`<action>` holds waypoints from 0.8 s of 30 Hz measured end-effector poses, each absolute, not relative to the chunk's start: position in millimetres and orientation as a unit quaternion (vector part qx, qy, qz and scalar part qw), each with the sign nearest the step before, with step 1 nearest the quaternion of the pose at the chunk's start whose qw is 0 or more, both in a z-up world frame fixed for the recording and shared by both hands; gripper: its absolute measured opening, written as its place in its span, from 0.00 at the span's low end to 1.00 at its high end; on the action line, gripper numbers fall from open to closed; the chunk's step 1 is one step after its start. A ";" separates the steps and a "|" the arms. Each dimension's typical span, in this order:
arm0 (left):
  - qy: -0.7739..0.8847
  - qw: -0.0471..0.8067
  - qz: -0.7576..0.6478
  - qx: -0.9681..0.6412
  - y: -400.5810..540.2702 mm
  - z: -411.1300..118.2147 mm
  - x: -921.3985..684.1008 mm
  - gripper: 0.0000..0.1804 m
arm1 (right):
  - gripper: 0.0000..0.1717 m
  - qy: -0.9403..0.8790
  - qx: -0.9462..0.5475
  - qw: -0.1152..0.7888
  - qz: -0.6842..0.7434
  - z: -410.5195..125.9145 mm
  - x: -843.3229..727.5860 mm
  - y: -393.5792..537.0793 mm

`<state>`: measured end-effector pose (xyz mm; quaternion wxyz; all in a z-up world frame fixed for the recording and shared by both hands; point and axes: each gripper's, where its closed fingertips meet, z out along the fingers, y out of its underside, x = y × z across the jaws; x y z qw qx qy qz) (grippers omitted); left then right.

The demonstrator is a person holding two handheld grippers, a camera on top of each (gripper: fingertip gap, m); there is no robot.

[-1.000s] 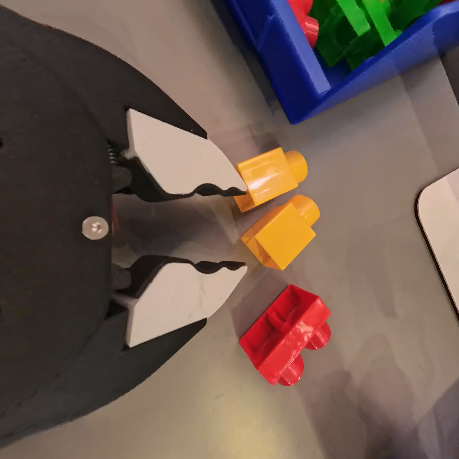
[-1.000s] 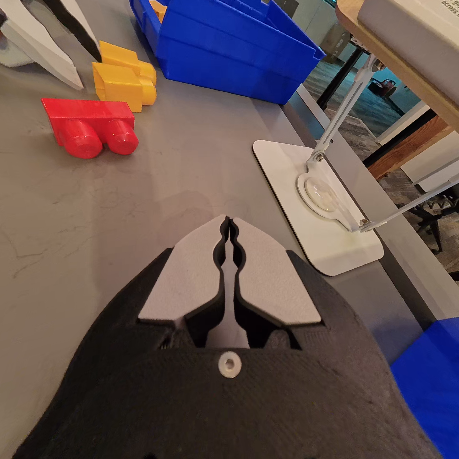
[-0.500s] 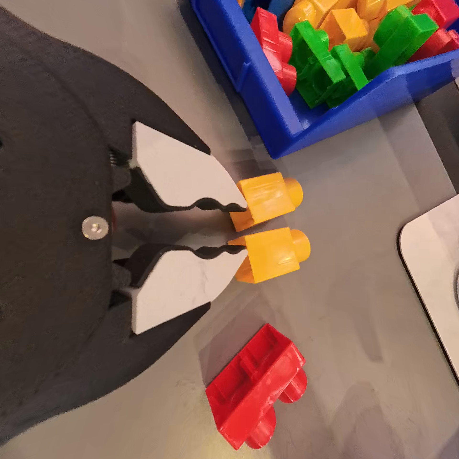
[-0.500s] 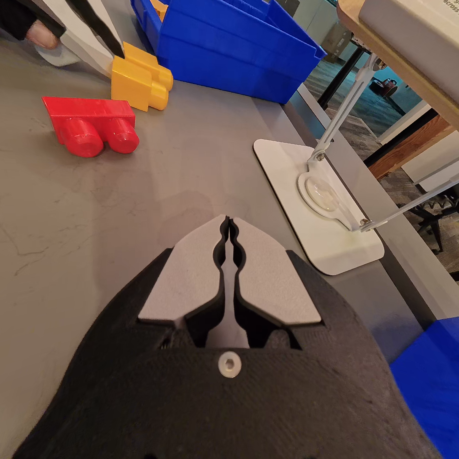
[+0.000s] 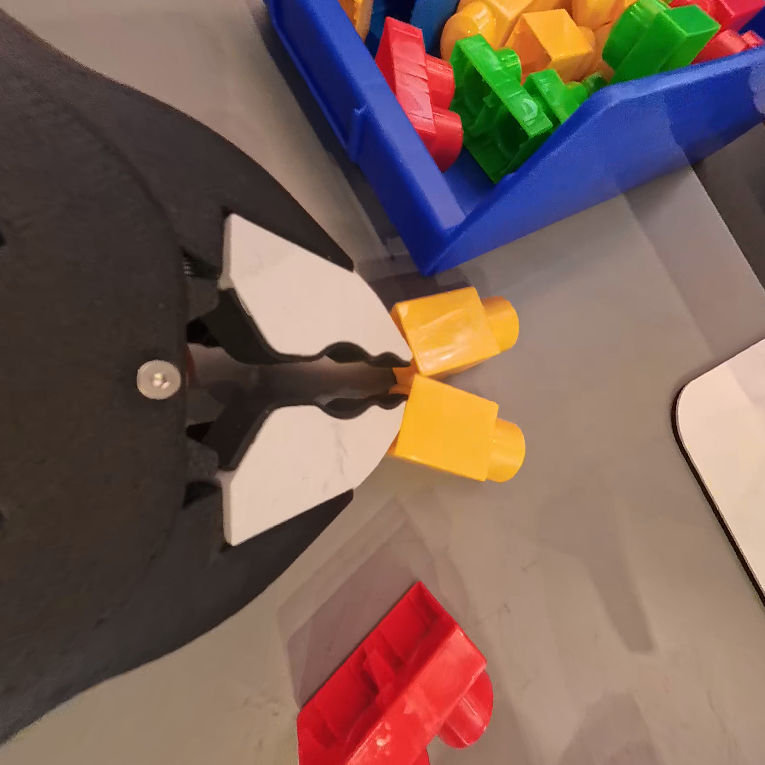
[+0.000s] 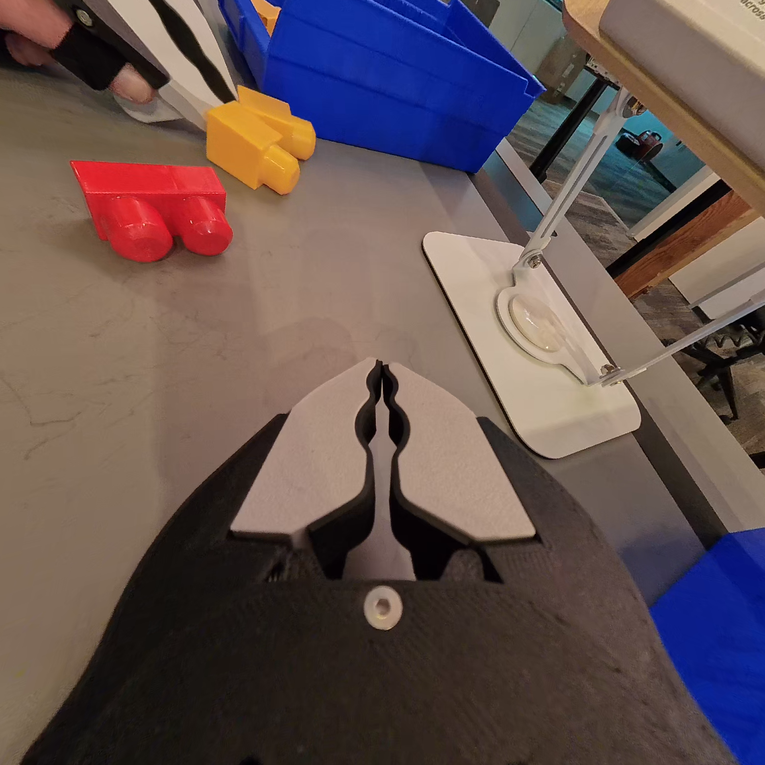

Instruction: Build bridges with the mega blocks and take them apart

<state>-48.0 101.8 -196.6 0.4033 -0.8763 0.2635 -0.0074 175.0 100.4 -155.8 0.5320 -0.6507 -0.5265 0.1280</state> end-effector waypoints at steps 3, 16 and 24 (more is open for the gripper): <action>0.269 0.405 -0.004 -0.874 106.1 -196.4 -46.8 0.03 | 0.00 -0.527 -0.651 0.532 0.128 -156.0 175.0 100.4; 0.264 0.402 -0.002 -0.877 110.6 -197.6 -52.0 0.03 | 0.00 -0.527 -0.651 0.531 0.128 -156.1 175.1 100.4; 0.258 0.400 0.011 -0.879 117.1 -198.8 -53.0 0.09 | 0.00 -0.528 -0.651 0.530 0.127 -156.5 175.1 100.5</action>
